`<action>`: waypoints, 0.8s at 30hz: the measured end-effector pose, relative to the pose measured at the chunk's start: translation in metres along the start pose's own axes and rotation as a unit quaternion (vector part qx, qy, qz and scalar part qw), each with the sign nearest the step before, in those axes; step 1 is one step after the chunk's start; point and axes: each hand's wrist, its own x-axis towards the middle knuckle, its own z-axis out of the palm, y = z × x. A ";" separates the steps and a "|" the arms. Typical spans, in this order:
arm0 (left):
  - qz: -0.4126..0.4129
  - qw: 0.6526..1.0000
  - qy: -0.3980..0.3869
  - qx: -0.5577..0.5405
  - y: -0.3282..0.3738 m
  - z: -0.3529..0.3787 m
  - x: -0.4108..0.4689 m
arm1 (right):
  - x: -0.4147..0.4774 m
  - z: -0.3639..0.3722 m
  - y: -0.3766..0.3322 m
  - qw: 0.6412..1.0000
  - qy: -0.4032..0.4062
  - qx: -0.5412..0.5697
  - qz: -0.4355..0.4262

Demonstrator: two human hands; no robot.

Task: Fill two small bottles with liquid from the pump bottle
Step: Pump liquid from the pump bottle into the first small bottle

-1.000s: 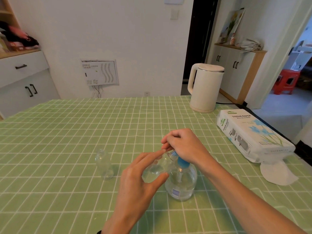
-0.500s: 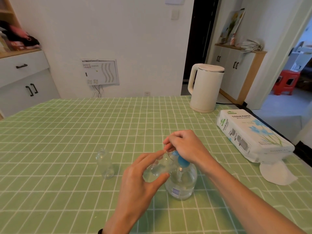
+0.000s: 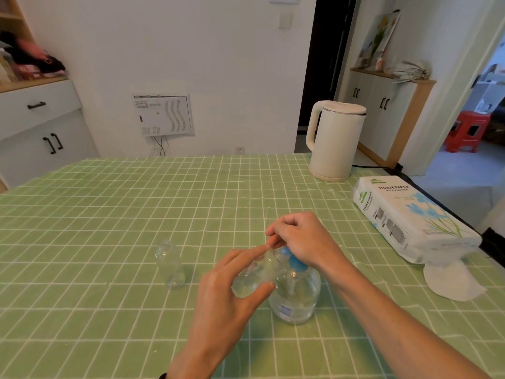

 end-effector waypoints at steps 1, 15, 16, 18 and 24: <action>0.000 1.000 0.000 0.001 0.000 0.000 -0.001 | 0.000 0.000 0.000 1.000 0.003 -0.002 0.000; 0.012 1.000 0.004 -0.001 0.002 -0.002 0.003 | -0.002 -0.004 -0.009 1.000 0.011 -0.027 -0.012; 0.012 1.000 0.005 0.000 0.002 -0.001 0.003 | -0.002 -0.004 -0.008 1.000 0.012 -0.021 -0.011; 0.013 1.000 0.008 0.004 0.001 0.000 0.003 | -0.001 -0.003 -0.006 1.000 0.014 -0.010 -0.007; 0.008 1.000 0.007 0.007 -0.002 0.002 -0.001 | -0.003 0.000 -0.002 1.000 0.005 -0.013 0.006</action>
